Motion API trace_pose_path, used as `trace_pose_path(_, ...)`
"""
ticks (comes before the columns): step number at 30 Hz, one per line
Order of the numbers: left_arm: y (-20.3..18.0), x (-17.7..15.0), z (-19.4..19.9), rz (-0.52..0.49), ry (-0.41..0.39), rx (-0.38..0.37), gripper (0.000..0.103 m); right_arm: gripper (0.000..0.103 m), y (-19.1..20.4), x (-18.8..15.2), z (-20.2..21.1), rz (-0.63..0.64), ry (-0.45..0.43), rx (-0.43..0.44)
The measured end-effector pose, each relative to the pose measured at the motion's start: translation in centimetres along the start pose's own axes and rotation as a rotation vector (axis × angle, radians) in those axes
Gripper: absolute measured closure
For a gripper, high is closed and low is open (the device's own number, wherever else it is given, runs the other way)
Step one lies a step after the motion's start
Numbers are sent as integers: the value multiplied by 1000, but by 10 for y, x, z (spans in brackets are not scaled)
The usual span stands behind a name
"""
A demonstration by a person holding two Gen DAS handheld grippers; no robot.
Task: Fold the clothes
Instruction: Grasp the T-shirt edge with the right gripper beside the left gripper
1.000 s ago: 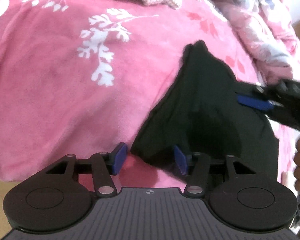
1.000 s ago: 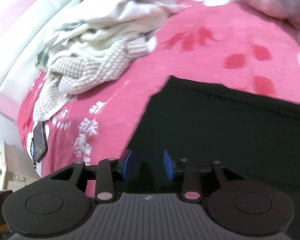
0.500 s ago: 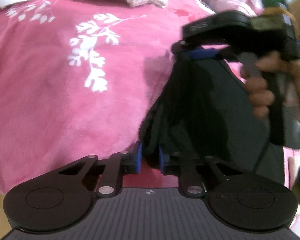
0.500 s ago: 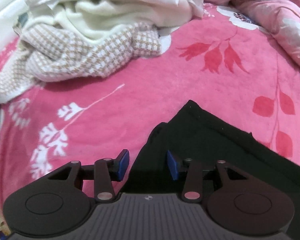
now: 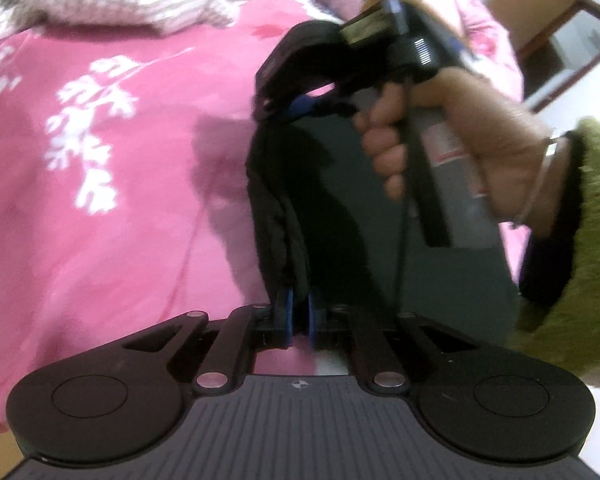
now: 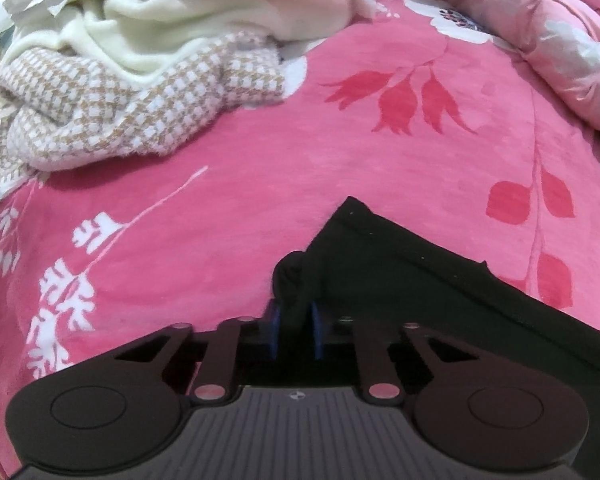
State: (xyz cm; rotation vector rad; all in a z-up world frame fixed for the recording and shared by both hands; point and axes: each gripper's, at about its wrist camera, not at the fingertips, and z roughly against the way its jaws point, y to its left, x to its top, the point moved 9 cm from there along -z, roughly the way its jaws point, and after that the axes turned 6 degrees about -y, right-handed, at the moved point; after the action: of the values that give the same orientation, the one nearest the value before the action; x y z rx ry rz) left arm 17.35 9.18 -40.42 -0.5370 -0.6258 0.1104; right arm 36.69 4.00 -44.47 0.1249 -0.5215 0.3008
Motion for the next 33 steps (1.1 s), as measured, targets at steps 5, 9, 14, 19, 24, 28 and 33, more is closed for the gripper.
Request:
trace_pose_path(5,-21,9,6,-40,-19,-55,98,96,-9,3,18,-66,-54,39)
trace_pose_path(9,-47,11,8,-88,-18,-113,98,96,-29,6,42,-154,-97,94)
trace_pose_path(14,-85,9,5,-142,-5,-180,98,96,-70,6,77,-277,-149,156)
trace_pose_path(19,-134,5,3,-194,-3,-241,98,96,-118,-4,114,-322,-213,162)
trace_pose_path(24,-188,-13,-13,-235,14,-285,98,96,-175,-25,147,-334,-267,141)
trace_pose_path(28,-224,-36,-34,-252,42,-302,98,96,-228,-52,159,-357,-273,113)
trace_pose_path(33,-260,-65,-73,-262,89,-288,98,96,-293,-91,150,-447,-239,114)
